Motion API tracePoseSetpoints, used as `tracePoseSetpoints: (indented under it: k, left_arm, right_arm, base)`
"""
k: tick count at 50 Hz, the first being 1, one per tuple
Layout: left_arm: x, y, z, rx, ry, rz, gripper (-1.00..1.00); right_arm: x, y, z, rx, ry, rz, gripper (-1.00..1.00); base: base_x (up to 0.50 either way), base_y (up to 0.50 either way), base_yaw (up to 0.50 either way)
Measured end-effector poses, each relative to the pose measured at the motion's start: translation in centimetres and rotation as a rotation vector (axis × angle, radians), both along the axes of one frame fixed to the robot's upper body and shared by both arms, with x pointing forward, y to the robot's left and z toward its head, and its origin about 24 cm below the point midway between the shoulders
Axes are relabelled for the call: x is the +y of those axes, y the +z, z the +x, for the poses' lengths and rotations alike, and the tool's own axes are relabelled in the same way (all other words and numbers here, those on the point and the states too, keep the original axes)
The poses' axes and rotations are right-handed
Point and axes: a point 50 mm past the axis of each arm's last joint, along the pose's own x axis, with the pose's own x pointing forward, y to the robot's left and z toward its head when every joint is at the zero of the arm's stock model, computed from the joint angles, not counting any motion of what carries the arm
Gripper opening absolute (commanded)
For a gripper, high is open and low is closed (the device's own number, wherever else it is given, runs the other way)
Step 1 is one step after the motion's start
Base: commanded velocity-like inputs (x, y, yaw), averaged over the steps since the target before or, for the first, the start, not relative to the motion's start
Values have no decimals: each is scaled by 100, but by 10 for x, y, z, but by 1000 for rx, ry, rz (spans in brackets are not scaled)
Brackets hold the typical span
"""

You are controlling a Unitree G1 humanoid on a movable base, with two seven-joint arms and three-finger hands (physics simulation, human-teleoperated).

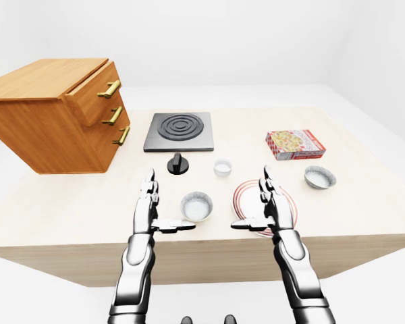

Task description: Pick the akita bowl next to the plate and place it on the plate.

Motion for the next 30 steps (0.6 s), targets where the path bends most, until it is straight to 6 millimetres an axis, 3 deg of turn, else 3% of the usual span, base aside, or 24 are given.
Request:
tracePoseSetpoints:
  k: [17,30]
  left_arm:
    - [6,-2,1,-1,0,0,100]
    - [8,-2,1,-1,4,-3,100]
  right_arm:
    - [-3,-1,-2,-9,21,12,100]
    - [-3,1,-3,-10,34,37,100]
  base:
    - [0,0,0]
    - [0,-23,0]
